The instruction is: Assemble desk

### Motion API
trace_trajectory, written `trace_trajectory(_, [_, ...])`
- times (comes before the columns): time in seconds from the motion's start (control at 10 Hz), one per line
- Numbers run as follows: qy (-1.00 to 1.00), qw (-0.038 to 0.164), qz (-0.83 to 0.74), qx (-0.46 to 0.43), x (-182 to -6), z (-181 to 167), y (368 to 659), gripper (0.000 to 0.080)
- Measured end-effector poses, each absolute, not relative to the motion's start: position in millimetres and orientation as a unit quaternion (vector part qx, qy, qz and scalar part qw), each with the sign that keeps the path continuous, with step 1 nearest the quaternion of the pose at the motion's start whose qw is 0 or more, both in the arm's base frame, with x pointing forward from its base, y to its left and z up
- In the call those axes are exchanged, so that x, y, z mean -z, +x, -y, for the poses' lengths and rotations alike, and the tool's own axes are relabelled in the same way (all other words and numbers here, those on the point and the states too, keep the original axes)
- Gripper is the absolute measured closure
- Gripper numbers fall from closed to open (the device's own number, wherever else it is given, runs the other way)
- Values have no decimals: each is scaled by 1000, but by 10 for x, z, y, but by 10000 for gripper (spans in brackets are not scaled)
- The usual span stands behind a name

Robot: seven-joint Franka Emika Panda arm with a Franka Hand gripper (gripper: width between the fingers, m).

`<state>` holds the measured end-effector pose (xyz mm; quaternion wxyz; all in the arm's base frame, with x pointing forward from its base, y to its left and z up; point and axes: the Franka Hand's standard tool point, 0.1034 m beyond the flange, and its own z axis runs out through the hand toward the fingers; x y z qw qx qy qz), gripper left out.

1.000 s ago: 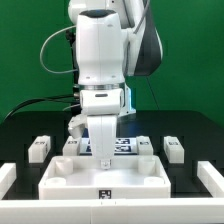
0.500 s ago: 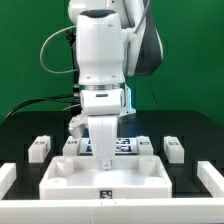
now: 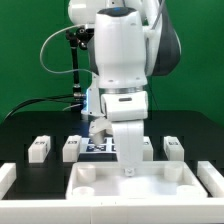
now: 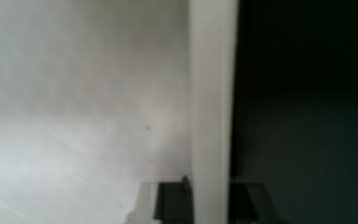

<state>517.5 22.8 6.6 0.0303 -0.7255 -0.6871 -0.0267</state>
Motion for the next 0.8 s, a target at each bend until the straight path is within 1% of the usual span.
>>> trace_trajectory(0.1, [-721, 33, 692, 27, -67, -354, 5184, 750])
trace_trajectory(0.3, [-713, 34, 700, 23, -59, -362, 5184, 750])
trace_trajectory(0.4, [-714, 30, 699, 28, -57, -357, 5180, 750])
trace_trajectory(0.5, [-715, 31, 698, 27, -52, -355, 5178, 750])
trace_trajectory(0.6, [-715, 31, 698, 27, -50, -352, 5178, 576])
trace_trajectory(0.7, [-715, 31, 698, 27, -49, -351, 5177, 439])
trace_trajectory(0.8, [-715, 31, 698, 27, -47, -350, 5176, 439])
